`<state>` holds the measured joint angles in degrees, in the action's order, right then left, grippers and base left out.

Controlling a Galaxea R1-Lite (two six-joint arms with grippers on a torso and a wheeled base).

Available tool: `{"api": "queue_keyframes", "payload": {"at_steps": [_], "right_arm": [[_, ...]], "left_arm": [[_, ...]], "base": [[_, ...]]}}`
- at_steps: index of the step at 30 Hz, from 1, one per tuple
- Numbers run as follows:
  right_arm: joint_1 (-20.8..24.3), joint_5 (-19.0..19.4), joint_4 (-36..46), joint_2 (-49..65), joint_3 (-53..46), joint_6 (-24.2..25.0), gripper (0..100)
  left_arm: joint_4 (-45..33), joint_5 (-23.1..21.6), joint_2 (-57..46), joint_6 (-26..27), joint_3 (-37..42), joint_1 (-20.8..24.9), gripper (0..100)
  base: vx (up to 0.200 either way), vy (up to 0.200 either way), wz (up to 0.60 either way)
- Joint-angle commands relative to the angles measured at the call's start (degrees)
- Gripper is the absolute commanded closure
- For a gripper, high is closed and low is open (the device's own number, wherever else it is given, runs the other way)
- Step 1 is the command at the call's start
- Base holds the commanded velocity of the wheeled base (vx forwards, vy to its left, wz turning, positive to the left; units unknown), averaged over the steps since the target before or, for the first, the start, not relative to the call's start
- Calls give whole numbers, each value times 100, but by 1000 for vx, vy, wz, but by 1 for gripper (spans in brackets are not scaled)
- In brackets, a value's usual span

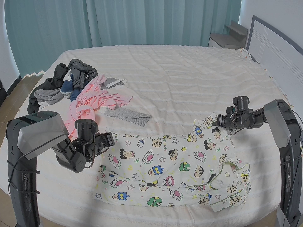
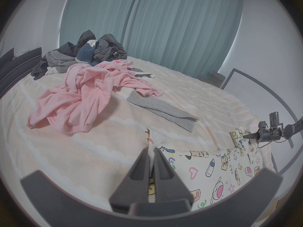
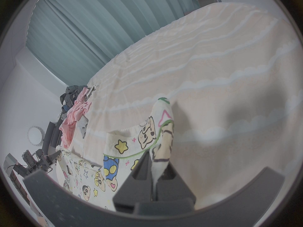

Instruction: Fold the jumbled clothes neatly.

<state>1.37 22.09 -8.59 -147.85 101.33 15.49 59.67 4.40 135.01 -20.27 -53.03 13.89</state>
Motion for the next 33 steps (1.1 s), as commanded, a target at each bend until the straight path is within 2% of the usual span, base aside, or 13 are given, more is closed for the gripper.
{"api": "queue_keyframes", "payload": {"at_steps": [1, 5, 7, 12, 15, 16, 20, 22, 23, 27, 30, 33], "right_arm": [[-57, 15, -2, 186, -61, 24, 100], [-66, 384, -11, 511, -447, 41, 100], [-119, 771, -11, 757, -720, 41, 100], [-189, 867, -55, 1030, -1071, 41, 100], [-216, 1061, -195, 1179, -1361, 41, 100], [-260, 1228, -353, 1285, -1590, 33, 100], [-339, 1298, -503, 1425, -1889, -20, 100], [-374, 1395, -556, 1531, -2064, -29, 100], [-444, 1597, -608, 1671, -2293, -38, 100], [-497, 1764, -643, 1847, -2583, -143, 100], [-611, 1948, -635, 2093, -3058, -600, 100], [-690, 2133, -626, 2234, -3277, -785, 100]], "left_arm": [[0, 17, -36, 41, 29, -17, 100], [9, -1, -177, 76, 161, -17, 100], [18, -1, -221, 76, 196, -17, 100], [141, -27, -344, 85, 372, -17, 100], [326, -53, -414, 102, 583, 9, 100], [466, -53, -441, 138, 689, 18, 100], [642, -89, -528, 155, 856, 9, 100], [748, -256, -634, 155, 1093, 9, 100], [783, -317, -678, 164, 1181, 9, 100], [923, -484, -792, 199, 1462, 18, 100], [1143, -607, -871, 340, 1787, 18, 100], [1266, -607, -862, 436, 1902, 9, 100]], "base": [[0, 0, 0], [0, 0, 0], [0, 0, 0], [0, 0, 0], [0, 0, 0], [0, 0, 0], [0, 0, 0], [0, 0, 0], [0, 0, 0], [0, 0, 0], [0, 0, 0], [0, 0, 0]]}}
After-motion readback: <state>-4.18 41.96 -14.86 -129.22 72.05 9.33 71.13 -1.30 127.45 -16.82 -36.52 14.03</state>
